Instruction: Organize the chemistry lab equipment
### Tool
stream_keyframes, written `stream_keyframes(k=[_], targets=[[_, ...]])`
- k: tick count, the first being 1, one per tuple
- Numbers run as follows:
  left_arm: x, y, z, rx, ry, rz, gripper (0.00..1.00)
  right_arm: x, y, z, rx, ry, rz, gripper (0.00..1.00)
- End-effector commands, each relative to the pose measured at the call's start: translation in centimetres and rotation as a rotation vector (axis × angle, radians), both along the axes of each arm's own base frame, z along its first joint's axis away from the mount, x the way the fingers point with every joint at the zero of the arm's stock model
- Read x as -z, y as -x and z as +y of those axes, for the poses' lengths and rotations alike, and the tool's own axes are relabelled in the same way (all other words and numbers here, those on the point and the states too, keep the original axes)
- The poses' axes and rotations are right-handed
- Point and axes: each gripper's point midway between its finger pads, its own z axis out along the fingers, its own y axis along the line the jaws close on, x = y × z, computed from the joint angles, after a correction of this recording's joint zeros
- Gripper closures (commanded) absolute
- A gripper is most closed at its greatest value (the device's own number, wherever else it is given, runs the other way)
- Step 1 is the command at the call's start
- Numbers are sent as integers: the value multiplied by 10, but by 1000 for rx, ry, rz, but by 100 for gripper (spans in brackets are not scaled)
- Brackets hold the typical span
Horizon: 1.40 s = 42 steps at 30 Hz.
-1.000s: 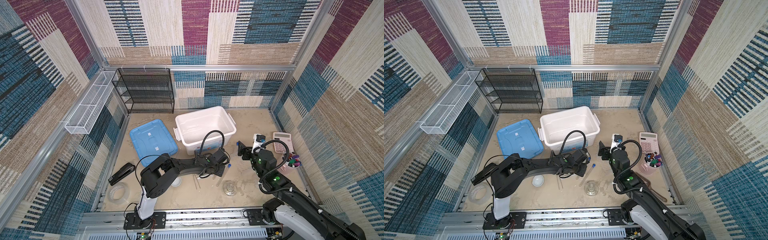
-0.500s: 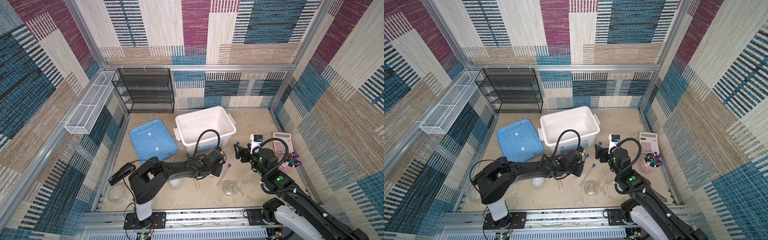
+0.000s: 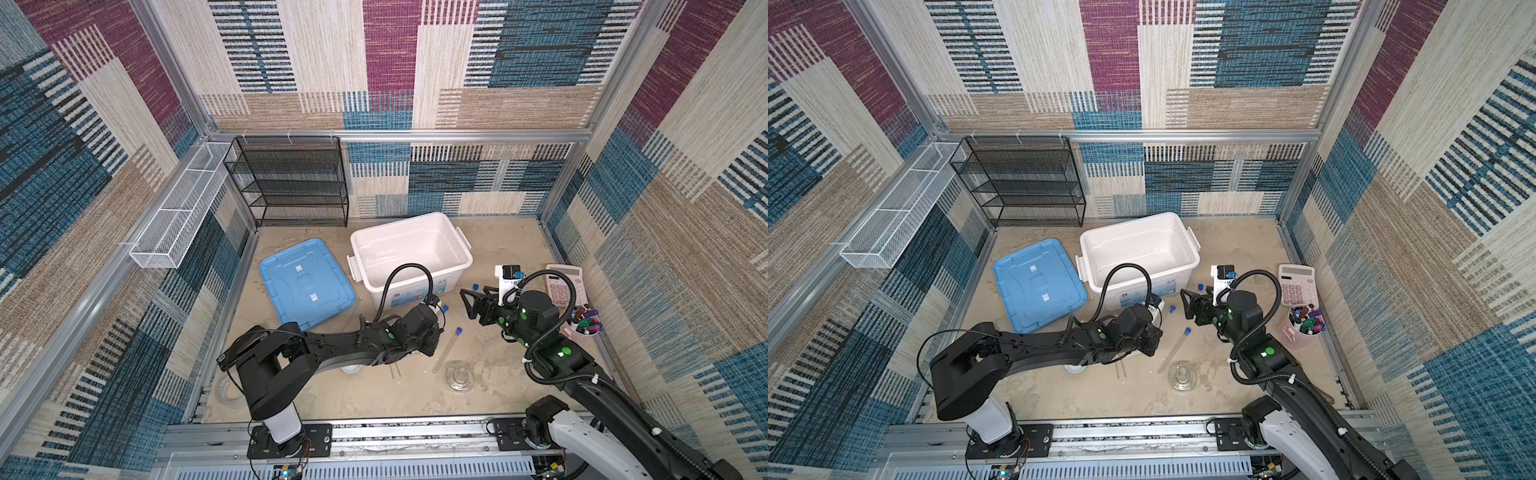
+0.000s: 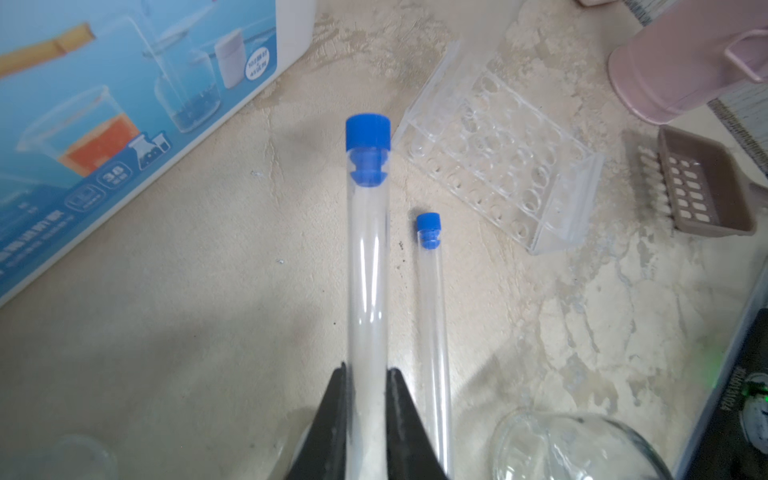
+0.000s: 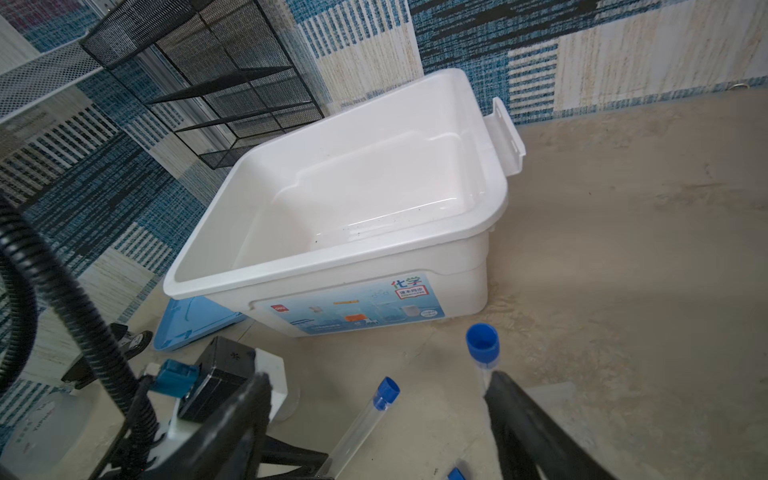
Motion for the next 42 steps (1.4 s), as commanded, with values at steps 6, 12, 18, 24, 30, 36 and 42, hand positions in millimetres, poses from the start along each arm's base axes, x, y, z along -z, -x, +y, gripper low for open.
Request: stream_keyframes(k=[6, 12, 18, 24, 30, 36, 42], targets=[[-42, -8, 0, 14, 96, -212, 86, -7, 1, 24, -111, -76, 42, 22], [-60, -7, 8, 26, 136, -318, 86, -2, -5, 36, -150, -96, 91, 26], [-69, -7, 10, 45, 139, -385, 86, 2, -5, 51, -218, -125, 141, 30], [-76, -7, 12, 41, 153, -434, 86, 5, -3, 56, -244, -145, 164, 34], [-78, -6, 11, 50, 166, -447, 86, 10, -1, 66, -297, -175, 190, 41], [-81, -6, 11, 45, 177, -463, 86, 10, -2, 71, -314, -195, 201, 53], [-82, -7, 9, 46, 182, -467, 86, 10, 0, 77, -345, -215, 217, 58]])
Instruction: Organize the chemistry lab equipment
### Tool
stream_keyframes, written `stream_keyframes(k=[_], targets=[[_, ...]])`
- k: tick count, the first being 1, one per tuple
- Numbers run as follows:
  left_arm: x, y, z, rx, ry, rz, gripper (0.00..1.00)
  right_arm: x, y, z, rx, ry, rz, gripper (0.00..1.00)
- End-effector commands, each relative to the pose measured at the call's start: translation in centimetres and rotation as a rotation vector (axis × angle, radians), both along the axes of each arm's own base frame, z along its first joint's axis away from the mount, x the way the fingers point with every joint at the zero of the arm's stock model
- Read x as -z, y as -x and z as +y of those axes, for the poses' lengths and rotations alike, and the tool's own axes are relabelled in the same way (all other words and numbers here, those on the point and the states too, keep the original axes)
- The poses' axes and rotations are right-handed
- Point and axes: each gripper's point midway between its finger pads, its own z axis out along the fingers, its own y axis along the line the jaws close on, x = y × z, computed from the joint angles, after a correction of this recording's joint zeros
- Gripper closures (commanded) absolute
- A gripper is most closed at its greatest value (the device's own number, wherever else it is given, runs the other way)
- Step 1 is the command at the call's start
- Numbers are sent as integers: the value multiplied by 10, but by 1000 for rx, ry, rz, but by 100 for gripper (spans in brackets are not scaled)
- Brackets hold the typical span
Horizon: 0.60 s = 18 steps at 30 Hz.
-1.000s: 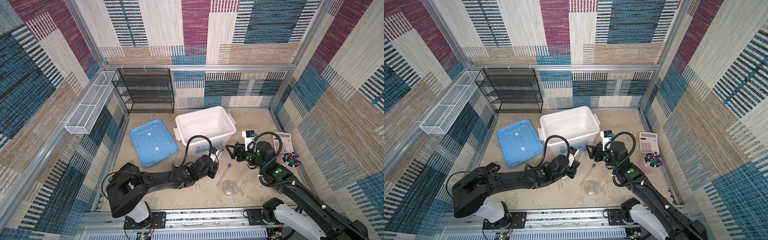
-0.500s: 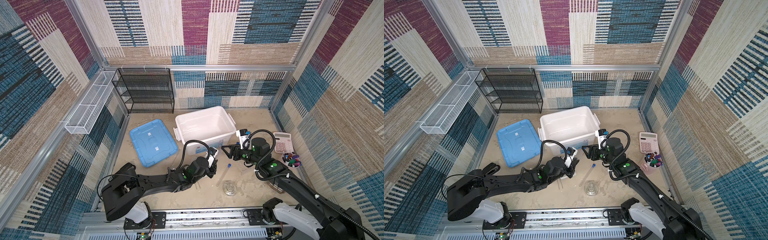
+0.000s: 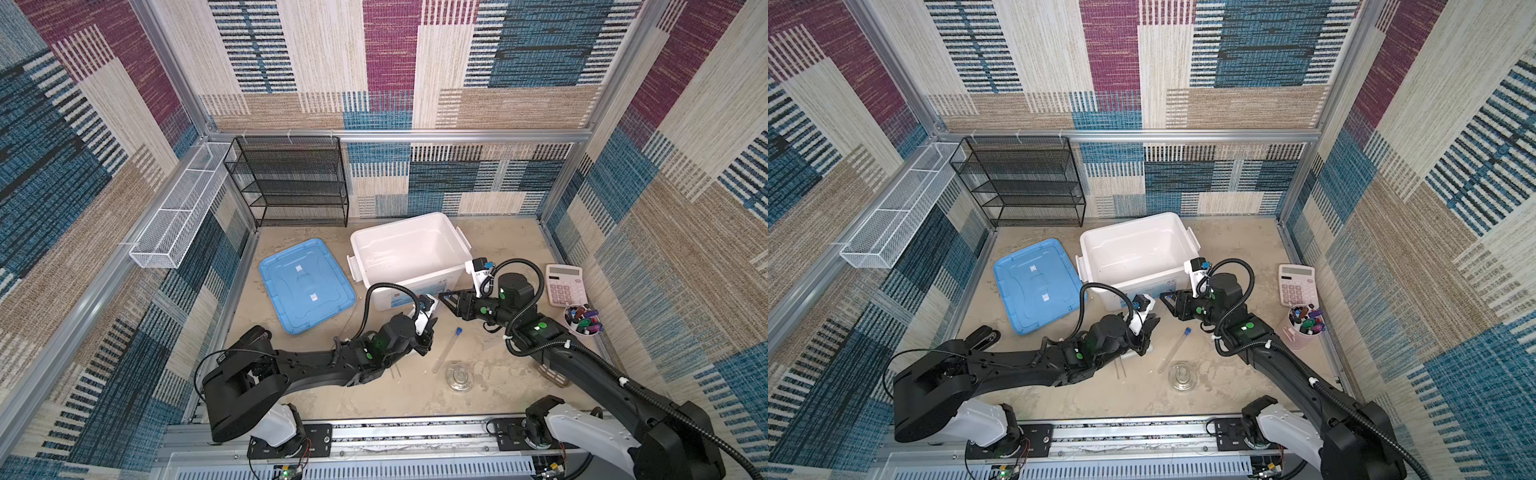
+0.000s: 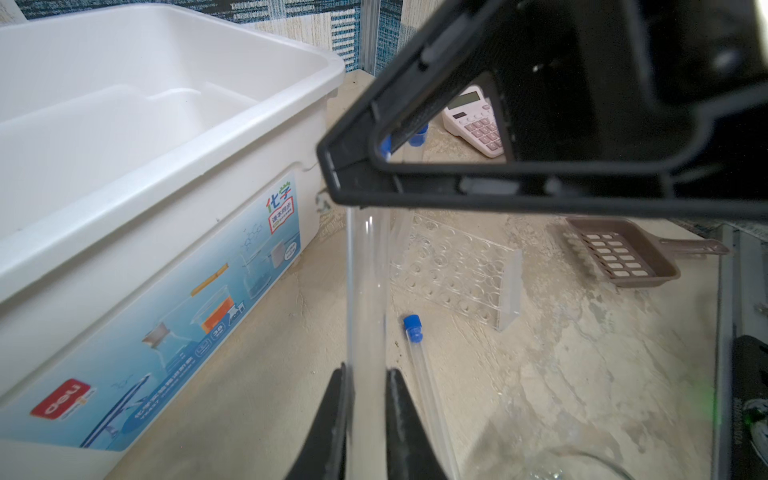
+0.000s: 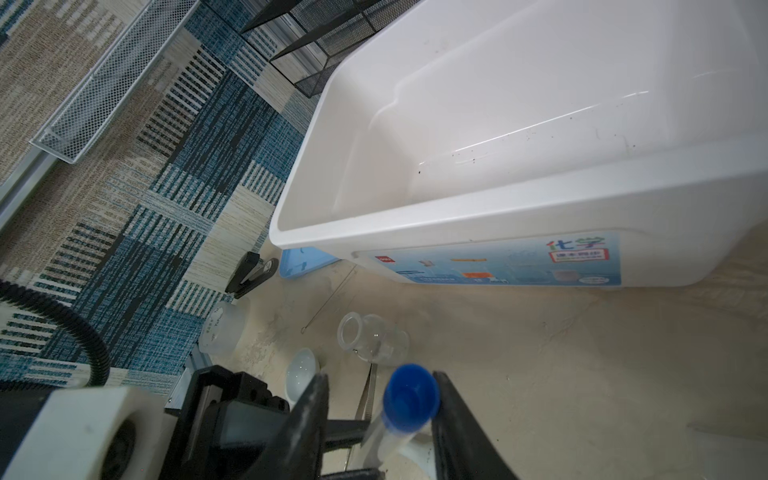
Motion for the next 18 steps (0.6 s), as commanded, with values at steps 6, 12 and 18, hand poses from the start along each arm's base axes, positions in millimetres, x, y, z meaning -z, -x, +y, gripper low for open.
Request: stream_keyframes(k=[6, 12, 18], targets=[[-10, -4, -4, -1, 18, -45, 86, -9, -2, 5, -19, -37, -16, 62], [-9, -3, -4, 4, 15, -45, 86, -10, -1, 6, -21, -39, -20, 67], [-9, -3, -5, 8, 16, -47, 86, -9, -2, 5, -19, -36, -18, 72]])
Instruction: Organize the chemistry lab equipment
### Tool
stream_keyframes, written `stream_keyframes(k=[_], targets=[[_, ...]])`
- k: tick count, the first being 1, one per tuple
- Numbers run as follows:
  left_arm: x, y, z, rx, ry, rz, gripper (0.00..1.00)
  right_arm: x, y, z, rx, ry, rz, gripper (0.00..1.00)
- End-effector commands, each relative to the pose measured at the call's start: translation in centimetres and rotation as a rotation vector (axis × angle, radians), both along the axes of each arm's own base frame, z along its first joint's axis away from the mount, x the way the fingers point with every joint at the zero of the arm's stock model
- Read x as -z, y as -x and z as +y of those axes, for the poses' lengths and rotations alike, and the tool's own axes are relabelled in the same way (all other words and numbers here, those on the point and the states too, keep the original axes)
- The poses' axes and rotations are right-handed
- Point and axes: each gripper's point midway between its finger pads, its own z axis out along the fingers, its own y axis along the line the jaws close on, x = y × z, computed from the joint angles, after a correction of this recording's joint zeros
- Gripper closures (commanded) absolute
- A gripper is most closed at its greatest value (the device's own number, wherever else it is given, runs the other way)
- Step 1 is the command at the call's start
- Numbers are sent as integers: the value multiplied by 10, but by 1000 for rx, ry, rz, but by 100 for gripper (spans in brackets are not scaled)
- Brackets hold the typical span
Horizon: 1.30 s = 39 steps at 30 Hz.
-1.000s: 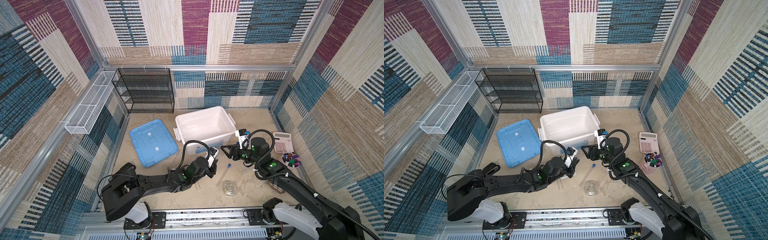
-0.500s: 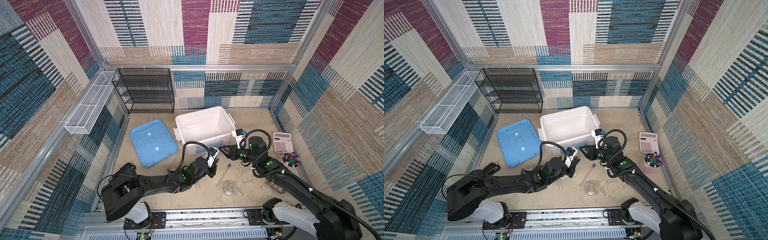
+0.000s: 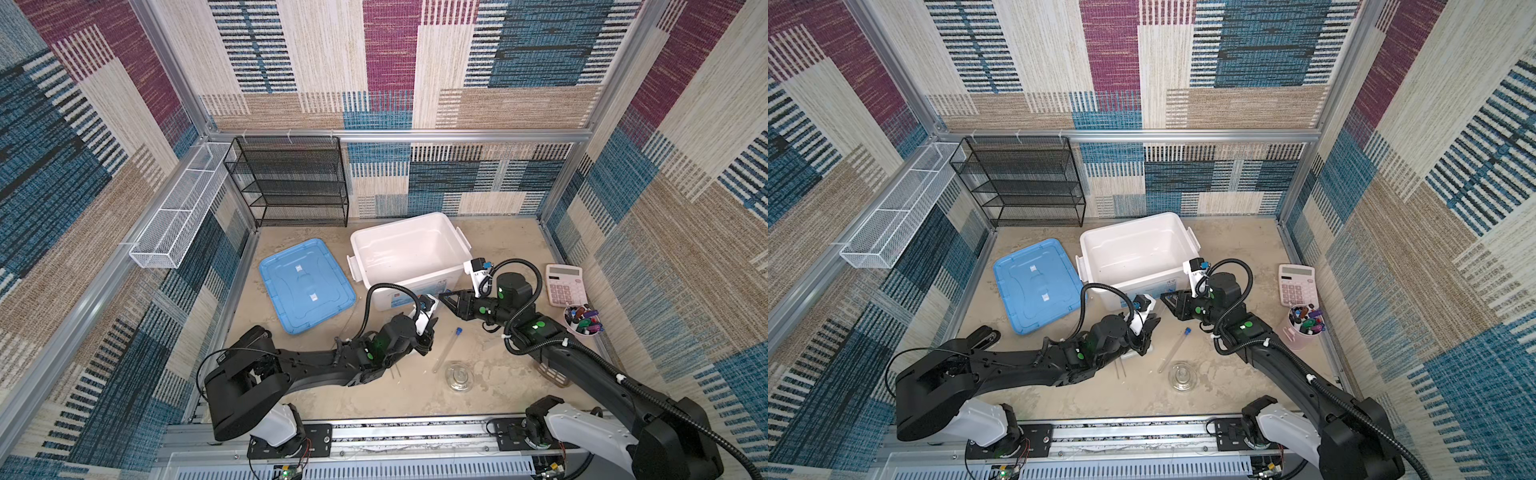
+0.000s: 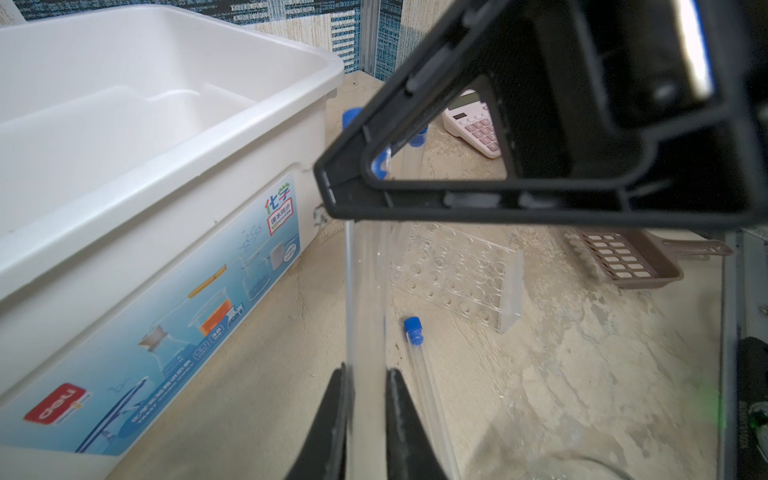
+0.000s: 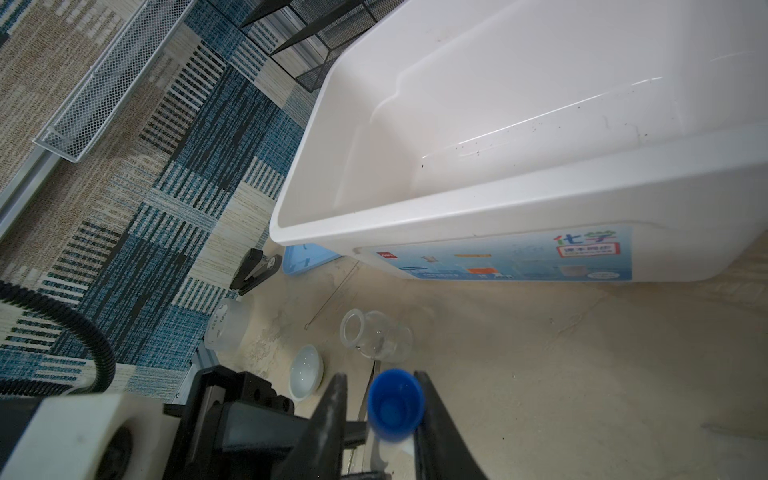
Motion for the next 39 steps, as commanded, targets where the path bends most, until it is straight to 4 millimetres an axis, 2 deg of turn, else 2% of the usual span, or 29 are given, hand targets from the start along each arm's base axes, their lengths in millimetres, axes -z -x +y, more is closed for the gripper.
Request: stream_keyframes(k=[1, 15, 17, 21, 24, 27, 33, 39], targets=[[-10, -2, -4, 10, 16, -43, 86, -11, -2, 4, -11, -30, -33, 72], [-4, -2, -6, 9, 4, -30, 83, -10, -1, 0, 5, -19, -43, 80], [-5, -2, -6, 8, 5, -28, 77, -8, 0, -2, 10, -12, -41, 80], [-4, -3, -1, -11, 4, -29, 50, -5, 2, -8, 35, 14, -36, 80], [-5, -4, 7, -34, 9, -38, 40, -2, 5, -18, 72, 47, -30, 81], [-6, -4, 12, -51, 2, -44, 36, -3, 6, -31, 130, 85, -35, 81], [-5, -4, 17, -68, 5, -34, 34, -3, 7, -67, 291, 198, -48, 80], [2, -4, 16, -70, -3, -16, 33, 5, 8, -92, 391, 305, -20, 81]])
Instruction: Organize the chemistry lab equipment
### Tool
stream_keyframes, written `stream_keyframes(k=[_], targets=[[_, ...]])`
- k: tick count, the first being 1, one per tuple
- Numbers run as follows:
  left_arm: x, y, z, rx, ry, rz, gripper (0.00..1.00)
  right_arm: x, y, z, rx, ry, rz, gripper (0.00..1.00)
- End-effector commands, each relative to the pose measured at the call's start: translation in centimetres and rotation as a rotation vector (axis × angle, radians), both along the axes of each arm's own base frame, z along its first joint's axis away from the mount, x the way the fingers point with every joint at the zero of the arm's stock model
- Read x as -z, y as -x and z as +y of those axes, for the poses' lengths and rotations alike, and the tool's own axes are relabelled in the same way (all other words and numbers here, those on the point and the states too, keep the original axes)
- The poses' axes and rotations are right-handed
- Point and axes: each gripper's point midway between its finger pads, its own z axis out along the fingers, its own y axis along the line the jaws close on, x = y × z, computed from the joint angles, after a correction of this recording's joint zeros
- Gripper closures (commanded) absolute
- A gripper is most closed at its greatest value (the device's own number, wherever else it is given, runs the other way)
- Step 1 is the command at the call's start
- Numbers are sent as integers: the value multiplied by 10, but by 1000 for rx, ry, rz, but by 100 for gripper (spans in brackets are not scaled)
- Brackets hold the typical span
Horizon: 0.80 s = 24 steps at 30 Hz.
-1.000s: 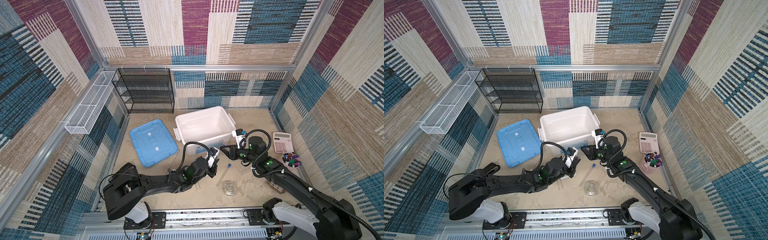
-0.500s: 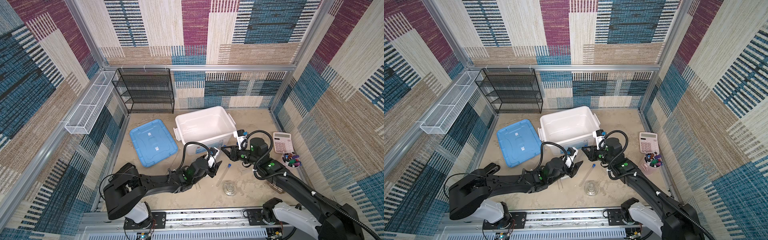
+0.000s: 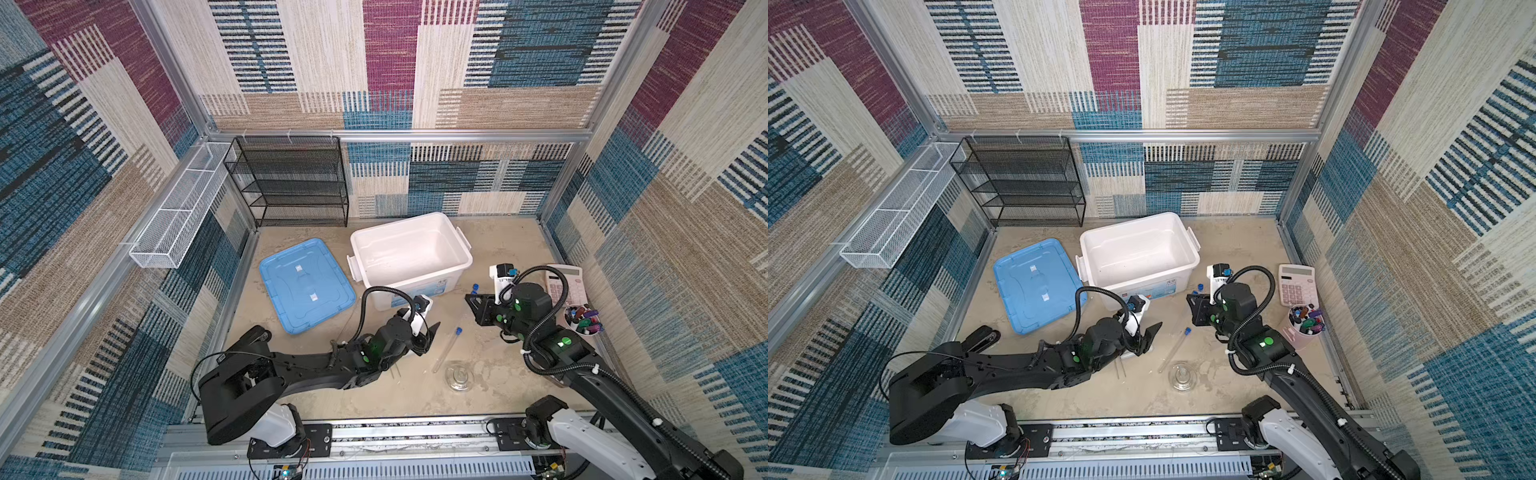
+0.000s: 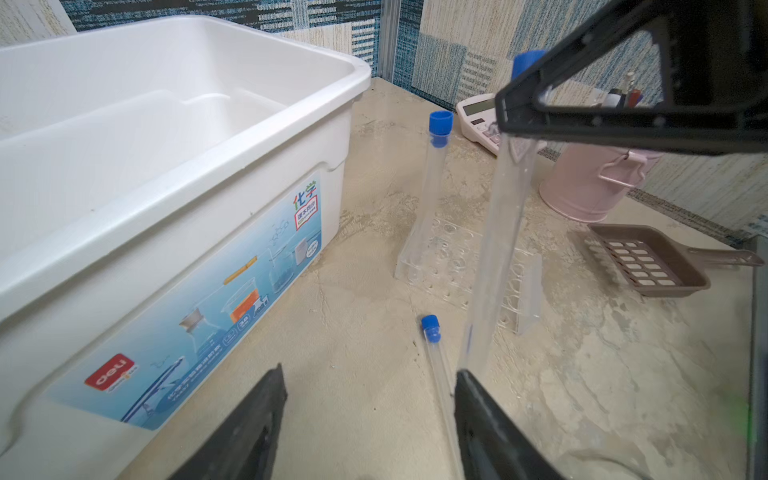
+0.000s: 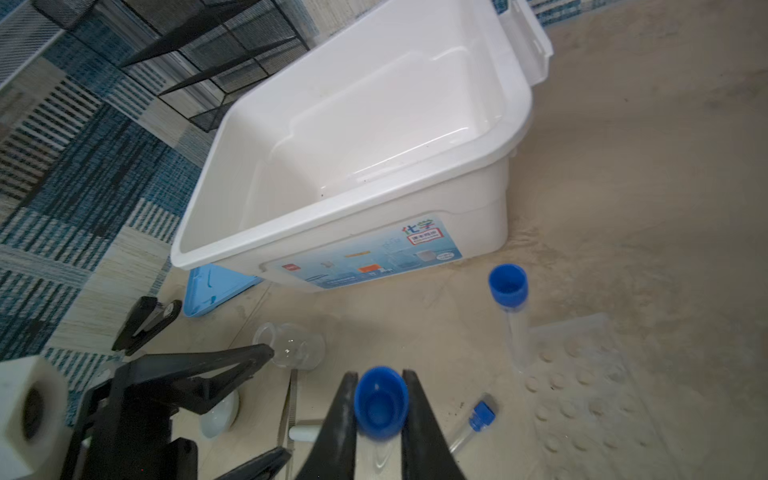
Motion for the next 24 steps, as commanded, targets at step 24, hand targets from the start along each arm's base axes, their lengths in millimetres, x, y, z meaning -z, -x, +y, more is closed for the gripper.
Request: stream_keyframes(k=[24], targets=[[26, -3, -3, -28, -76, 91, 37, -11, -12, -67, 312, 196, -146, 86]])
